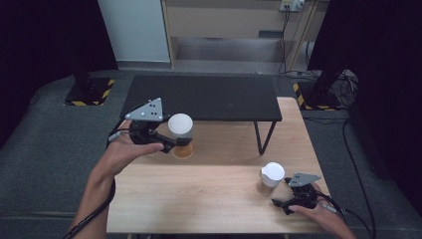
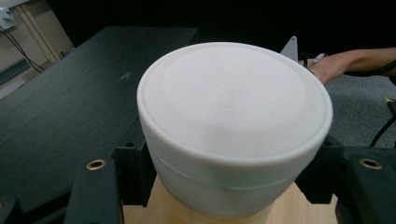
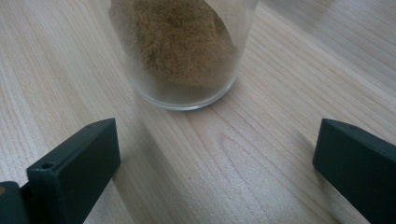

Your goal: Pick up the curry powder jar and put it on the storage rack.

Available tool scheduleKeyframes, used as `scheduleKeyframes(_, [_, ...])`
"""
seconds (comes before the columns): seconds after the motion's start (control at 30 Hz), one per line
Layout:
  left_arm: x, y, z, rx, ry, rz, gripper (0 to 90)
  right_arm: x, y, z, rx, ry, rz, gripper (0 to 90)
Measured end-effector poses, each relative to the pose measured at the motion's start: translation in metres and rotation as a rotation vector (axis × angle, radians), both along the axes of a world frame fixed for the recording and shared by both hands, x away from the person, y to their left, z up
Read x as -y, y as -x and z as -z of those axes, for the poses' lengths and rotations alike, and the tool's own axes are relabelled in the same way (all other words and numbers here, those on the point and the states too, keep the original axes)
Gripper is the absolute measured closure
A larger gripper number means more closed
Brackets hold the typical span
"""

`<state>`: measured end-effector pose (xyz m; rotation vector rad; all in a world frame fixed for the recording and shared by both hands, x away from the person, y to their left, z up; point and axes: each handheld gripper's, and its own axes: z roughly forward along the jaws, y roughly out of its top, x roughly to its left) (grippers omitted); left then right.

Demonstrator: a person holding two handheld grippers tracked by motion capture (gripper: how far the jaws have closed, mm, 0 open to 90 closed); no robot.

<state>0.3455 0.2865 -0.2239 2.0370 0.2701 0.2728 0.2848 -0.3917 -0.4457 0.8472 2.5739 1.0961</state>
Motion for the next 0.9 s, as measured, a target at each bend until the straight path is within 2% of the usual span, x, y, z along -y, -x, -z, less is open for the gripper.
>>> scheduleKeyframes(0.53, [0.002,-0.024,-0.020,-0.001,0.015,-0.009,33.5,0.000,0.000,0.000,0.000,0.000,0.000,1.6])
scheduleKeyframes(0.9, [-0.001,-0.046,-0.030,-0.009,0.016,-0.037,33.5,0.000,0.002,0.000,-0.001,-0.001,0.003,1.6])
